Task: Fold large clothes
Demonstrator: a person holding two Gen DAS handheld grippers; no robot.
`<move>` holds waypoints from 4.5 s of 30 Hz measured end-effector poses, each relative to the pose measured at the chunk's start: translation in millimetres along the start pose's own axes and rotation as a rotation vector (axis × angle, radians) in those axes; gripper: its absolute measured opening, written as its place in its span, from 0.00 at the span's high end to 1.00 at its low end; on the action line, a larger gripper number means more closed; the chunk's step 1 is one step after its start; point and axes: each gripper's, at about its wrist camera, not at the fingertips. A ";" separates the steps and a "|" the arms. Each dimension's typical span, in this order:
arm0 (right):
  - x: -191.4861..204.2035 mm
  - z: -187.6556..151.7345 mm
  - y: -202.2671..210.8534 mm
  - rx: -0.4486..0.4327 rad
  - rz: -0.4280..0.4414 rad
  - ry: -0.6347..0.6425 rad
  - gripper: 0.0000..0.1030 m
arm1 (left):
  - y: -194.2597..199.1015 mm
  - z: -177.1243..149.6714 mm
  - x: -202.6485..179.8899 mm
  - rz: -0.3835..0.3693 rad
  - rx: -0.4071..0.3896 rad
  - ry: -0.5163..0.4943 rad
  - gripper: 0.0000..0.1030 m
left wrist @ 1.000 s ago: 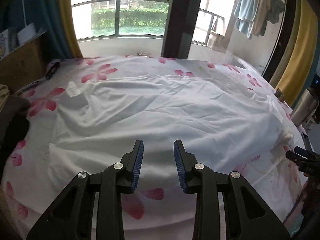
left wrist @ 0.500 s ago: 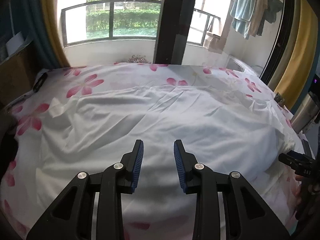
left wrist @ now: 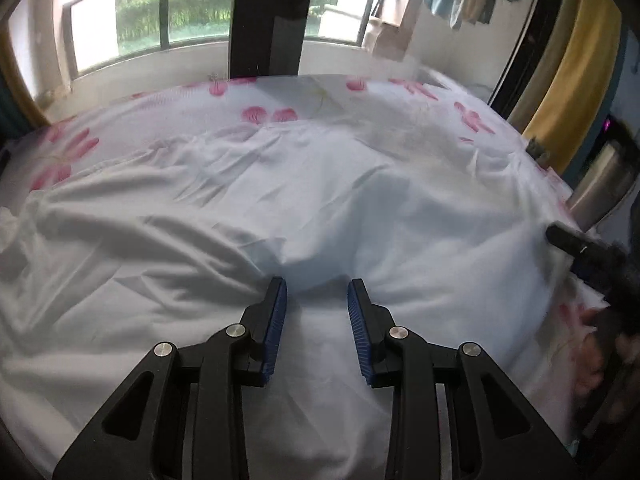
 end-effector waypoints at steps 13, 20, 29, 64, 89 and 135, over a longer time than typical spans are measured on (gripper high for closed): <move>28.1 4.0 -22.8 0.013 0.053 0.079 0.14 | 1.4 9.0 -6.5 -0.061 0.013 0.021 0.67; 35.3 2.6 -29.4 0.027 0.087 0.113 0.56 | -6.8 -1.0 -19.9 0.025 -0.021 -0.041 0.67; 52.1 11.0 -15.1 -0.007 0.133 0.164 0.81 | -9.9 1.2 -19.1 0.032 -0.022 -0.053 0.67; 193.1 23.9 12.8 -0.091 0.078 0.501 0.82 | 82.1 1.2 121.6 0.157 -0.154 0.152 0.67; 283.1 -12.0 -28.5 0.017 0.179 0.660 0.82 | 105.0 -12.7 171.5 0.188 -0.163 0.214 0.67; 200.8 -13.1 -39.9 0.136 0.147 0.535 0.28 | 71.0 -14.9 184.2 0.147 -0.039 0.072 0.90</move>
Point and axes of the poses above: each gripper's, at about its wrist camera, not at the fingertips, and y roughly against the way its jaws point, x to its left, z to its top, and after that the axes turned 8 degrees about y, right-handed
